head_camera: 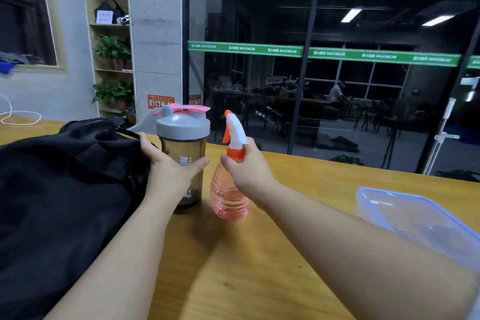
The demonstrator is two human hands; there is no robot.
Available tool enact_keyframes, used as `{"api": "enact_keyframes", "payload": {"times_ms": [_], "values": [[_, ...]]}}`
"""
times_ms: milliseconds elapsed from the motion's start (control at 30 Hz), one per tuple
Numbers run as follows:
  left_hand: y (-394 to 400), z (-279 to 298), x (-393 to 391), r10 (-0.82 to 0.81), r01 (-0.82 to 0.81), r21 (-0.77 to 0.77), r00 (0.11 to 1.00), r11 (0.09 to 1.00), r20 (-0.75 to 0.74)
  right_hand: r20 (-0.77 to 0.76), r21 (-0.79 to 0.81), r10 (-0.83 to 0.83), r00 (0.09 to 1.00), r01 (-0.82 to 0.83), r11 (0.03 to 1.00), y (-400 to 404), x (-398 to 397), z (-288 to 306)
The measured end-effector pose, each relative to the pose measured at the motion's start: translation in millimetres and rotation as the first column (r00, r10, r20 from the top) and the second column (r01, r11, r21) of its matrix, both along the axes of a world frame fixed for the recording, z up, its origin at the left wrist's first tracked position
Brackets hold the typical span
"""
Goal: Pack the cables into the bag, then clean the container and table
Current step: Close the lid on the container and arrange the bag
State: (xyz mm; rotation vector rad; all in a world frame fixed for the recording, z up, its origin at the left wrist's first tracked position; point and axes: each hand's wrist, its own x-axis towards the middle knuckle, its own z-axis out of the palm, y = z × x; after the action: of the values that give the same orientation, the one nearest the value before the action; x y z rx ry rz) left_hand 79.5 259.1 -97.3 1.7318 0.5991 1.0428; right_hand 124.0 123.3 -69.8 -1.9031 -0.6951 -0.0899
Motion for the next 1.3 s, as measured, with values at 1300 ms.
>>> {"api": "enact_keyframes", "payload": {"times_ms": [1300], "values": [[-256,103,-98,-0.366,0.364,0.06,0.89,0.929,0.272,0.133,0.479,-0.32,0.938,0.222,0.849,-254,-84,82]]}}
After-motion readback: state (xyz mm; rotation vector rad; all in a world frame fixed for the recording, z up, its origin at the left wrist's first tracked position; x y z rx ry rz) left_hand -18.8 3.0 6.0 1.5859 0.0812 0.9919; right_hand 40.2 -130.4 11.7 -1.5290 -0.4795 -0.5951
